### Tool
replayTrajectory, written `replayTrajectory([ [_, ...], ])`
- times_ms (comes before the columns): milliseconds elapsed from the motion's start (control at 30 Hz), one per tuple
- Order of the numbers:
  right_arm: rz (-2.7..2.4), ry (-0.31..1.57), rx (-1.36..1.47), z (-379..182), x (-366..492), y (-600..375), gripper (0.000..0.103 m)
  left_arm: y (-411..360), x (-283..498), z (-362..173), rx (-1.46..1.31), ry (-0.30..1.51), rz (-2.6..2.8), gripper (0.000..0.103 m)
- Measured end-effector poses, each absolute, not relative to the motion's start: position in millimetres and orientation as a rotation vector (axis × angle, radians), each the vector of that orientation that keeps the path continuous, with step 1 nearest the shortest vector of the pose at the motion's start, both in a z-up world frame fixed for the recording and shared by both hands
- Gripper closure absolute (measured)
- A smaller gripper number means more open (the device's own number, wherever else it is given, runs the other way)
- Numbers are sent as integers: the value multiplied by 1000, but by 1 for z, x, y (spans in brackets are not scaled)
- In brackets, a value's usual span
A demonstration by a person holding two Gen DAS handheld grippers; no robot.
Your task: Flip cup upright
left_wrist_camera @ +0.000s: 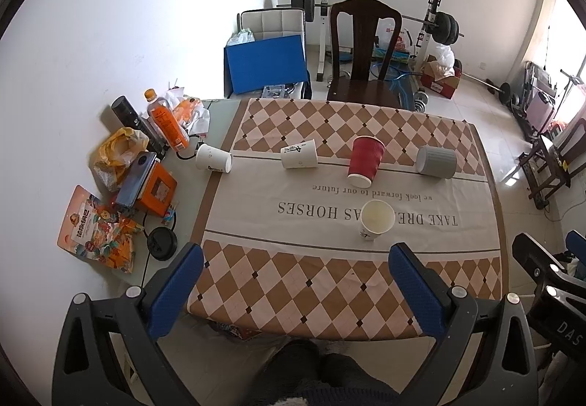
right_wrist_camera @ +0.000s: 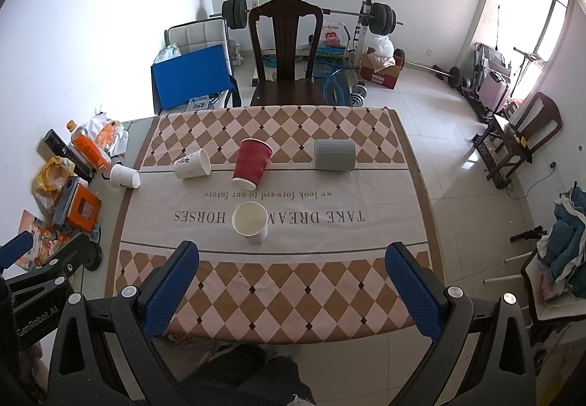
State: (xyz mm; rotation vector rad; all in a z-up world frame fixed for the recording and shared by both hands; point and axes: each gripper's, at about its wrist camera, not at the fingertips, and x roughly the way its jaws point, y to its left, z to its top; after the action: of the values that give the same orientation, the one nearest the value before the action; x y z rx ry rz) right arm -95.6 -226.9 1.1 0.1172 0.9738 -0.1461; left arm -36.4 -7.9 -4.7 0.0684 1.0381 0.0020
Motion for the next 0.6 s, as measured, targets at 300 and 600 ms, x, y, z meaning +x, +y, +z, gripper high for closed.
replayTrajectory([
  [300, -144, 979, 118, 1, -94, -224, 0, -7, -36, -5, 68, 1039, -1, 0],
  [600, -143, 978, 116, 1, -93, -223, 0, -5, -29, 5, 65, 1027, -2, 0],
])
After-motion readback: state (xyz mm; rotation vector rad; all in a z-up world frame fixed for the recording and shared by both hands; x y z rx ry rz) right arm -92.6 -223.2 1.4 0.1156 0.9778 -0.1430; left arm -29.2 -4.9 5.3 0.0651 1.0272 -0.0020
